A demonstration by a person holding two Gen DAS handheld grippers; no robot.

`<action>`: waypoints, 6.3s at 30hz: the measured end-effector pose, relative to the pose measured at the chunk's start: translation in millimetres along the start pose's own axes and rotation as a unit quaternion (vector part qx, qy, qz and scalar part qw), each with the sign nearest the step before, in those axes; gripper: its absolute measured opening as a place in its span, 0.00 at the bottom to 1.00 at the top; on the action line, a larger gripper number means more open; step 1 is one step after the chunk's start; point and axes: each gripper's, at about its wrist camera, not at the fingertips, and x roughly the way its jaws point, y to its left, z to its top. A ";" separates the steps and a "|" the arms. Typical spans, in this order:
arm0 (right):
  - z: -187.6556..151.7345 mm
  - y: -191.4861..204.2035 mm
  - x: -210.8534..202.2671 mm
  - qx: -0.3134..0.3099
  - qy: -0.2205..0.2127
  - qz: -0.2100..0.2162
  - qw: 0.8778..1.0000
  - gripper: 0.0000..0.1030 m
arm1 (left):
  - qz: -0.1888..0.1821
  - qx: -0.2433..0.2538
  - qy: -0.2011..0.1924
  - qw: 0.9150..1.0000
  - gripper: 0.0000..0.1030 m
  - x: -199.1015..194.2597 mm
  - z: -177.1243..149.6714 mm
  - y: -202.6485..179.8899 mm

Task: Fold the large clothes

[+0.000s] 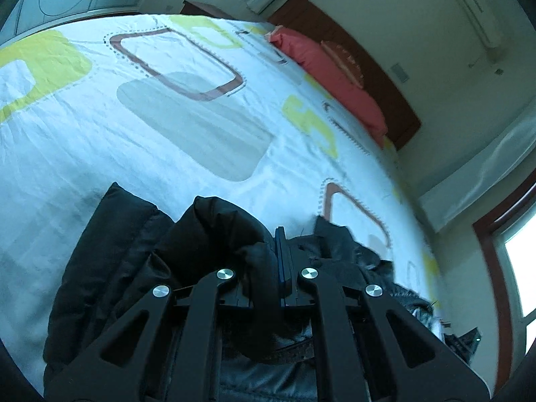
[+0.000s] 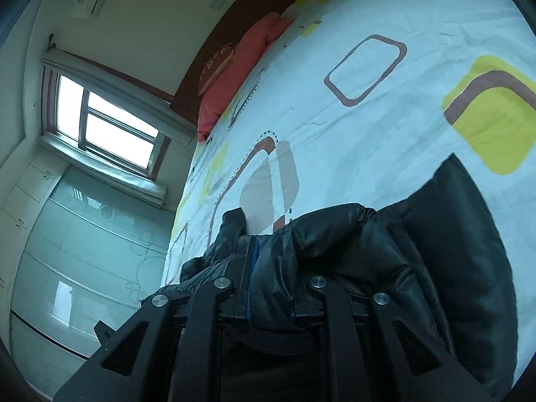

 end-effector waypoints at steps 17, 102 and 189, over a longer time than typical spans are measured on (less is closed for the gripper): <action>-16.9 50.9 -42.9 -0.080 -0.015 -0.025 0.996 0.63 | -0.076 -0.010 -0.033 0.996 0.68 -74.6 13.7 -18.3; -143.7 -52.5 -145.2 0.073 -0.075 -0.059 0.993 0.28 | -0.047 -0.237 -0.034 0.970 0.30 -130.5 -142.4 95.6; -249.5 120.1 -50.9 -0.349 0.049 -0.260 0.899 0.46 | 0.237 0.331 -0.012 0.913 0.46 -138.4 -223.2 -81.2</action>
